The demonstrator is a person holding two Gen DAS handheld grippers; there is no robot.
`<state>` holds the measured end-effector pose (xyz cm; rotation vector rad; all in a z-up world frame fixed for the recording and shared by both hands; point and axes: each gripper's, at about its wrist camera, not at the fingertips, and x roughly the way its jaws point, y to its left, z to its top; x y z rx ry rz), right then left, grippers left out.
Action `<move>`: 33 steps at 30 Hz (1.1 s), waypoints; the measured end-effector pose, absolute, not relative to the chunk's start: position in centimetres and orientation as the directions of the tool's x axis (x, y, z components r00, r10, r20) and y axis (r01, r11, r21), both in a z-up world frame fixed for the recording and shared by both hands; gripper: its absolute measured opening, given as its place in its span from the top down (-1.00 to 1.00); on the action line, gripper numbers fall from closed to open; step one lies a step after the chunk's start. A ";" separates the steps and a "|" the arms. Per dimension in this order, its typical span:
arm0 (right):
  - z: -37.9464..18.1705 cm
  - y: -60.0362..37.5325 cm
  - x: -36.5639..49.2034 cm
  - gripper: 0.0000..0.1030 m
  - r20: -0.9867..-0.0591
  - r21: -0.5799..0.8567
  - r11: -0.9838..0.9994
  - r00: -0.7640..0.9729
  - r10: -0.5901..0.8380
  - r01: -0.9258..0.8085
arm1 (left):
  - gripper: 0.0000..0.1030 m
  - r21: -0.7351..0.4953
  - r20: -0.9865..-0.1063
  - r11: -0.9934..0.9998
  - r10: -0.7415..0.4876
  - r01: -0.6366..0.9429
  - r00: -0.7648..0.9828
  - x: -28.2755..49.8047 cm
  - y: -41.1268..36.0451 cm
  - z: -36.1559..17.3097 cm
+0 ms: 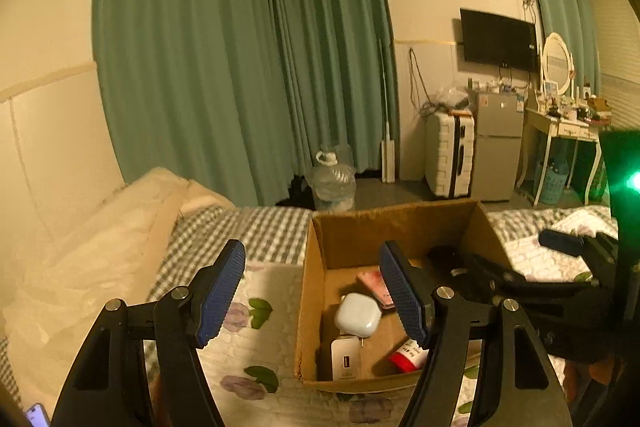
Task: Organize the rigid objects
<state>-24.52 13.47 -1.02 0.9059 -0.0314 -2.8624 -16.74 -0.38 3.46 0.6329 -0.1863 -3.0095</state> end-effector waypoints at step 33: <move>7.5 19.2 -9.0 -0.84 -0.414 0.079 -0.996 -0.908 -0.064 0.035 | -0.45 0.153 -0.278 -0.988 -0.071 0.029 -0.958 -6.5 2.3 9.5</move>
